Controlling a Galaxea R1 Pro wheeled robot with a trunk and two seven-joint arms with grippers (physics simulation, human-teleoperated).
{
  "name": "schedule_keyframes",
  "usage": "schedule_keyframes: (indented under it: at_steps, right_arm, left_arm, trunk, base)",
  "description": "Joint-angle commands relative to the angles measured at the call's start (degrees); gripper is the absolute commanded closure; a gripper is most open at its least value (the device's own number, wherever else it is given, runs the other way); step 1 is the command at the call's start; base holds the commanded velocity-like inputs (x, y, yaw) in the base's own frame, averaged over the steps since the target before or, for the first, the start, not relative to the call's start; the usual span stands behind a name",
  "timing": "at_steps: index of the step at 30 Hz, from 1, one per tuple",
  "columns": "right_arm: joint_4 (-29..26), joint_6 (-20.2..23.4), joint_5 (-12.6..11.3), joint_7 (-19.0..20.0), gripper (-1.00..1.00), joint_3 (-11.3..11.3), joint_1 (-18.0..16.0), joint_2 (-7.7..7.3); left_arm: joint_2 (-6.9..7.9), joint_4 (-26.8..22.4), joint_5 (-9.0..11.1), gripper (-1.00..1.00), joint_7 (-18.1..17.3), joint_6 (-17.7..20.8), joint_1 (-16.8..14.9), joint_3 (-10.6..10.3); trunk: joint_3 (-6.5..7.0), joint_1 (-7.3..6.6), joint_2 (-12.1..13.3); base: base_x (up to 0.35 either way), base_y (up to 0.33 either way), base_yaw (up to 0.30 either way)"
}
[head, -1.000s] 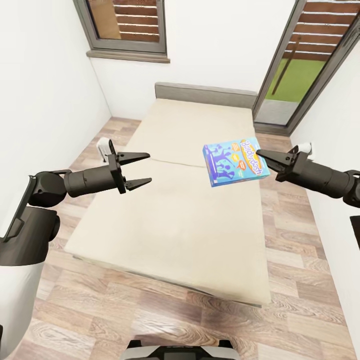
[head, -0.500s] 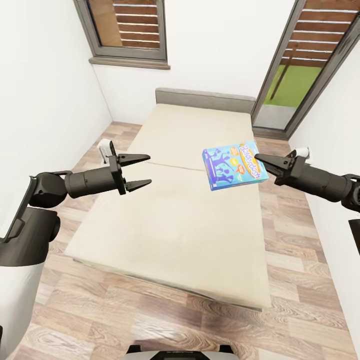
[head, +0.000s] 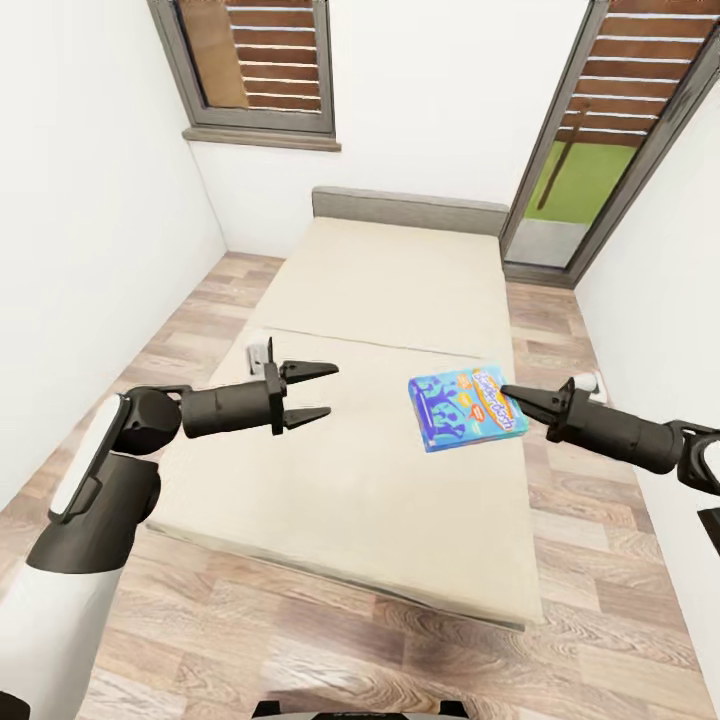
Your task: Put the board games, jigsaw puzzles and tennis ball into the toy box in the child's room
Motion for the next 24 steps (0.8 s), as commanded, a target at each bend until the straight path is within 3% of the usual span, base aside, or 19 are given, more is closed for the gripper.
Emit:
schedule_keyframes:
  at_steps: [1,7,12,17,24]
  right_arm:
    - [0.01,0.24,0.04,0.64,1.00,-0.04,1.02,-0.14]
    - [0.01,0.24,0.15,0.72,1.00,0.03,4.26,-0.50]
    - [0.01,0.24,0.21,0.77,1.00,-0.15,5.83,-0.85]
    - [0.01,0.24,0.28,0.77,1.00,-0.34,6.38,-2.22]
    - [0.01,0.24,0.29,0.79,1.00,-1.14,6.60,-4.07]
  left_arm:
    - [-0.31,-0.04,0.41,-1.00,0.63,-0.05,0.25,-0.14]
    - [-1.43,-0.07,-0.58,-1.00,0.81,-0.03,1.07,-0.46]
    - [-1.88,-0.08,-3.71,-1.00,0.84,0.00,1.39,-0.58]
    - [-2.66,-0.08,-5.45,-1.00,0.97,0.00,1.55,-0.69]
    - [-2.85,-0.08,-6.16,-1.00,1.74,0.05,1.78,-0.68]
  trunk:
    - [0.02,0.04,-0.09]
    - [0.58,0.04,-0.09]
    - [1.05,0.04,-0.09]
    - [1.52,0.04,-0.09]
    - [2.18,0.04,-0.09]
  base:
    - [0.000,0.000,0.000]
    - [0.000,0.000,0.000]
    - [0.000,0.000,0.000]
    - [0.000,0.000,0.000]
    - [0.000,0.000,0.000]
